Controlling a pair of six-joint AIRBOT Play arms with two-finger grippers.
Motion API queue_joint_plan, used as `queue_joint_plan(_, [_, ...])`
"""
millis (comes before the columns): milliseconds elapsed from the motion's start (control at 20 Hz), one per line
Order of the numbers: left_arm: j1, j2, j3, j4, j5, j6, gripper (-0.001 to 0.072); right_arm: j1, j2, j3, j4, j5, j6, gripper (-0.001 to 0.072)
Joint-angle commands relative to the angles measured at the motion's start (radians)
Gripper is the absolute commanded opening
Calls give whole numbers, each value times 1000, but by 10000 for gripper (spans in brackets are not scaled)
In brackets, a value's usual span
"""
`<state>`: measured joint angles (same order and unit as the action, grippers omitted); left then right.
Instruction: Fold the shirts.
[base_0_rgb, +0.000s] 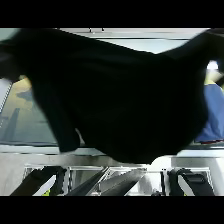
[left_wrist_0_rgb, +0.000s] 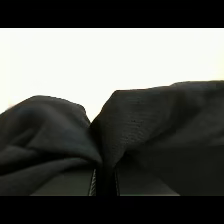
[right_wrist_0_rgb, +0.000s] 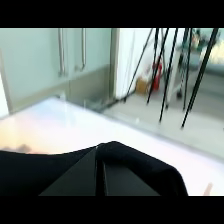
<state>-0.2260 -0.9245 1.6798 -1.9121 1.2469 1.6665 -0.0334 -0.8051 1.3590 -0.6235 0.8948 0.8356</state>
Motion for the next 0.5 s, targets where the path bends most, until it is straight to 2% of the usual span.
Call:
queue_joint_plan(0, [13, -303, 19, 18, 84, 48, 24, 27, -304, 3, -1, 26, -2, 18])
queue_joint_plan(200, [98, -674, 21, -198, 163, 161, 24, 95, -659, 3, 0, 25, -2, 19])
queue_joint_plan(350, [170, -851, 22, -208, 92, 194, 26, 109, -827, 3, 0, -27, -1, 20])
queue_joint_plan(400, [198, -882, 27, -210, 78, 193, 38, 107, -848, 3, 0, -61, 7, 55])
queue_joint_plan(450, [222, -908, 53, -209, 90, 193, 402, 98, -850, 4, -1, -78, 29, 372])
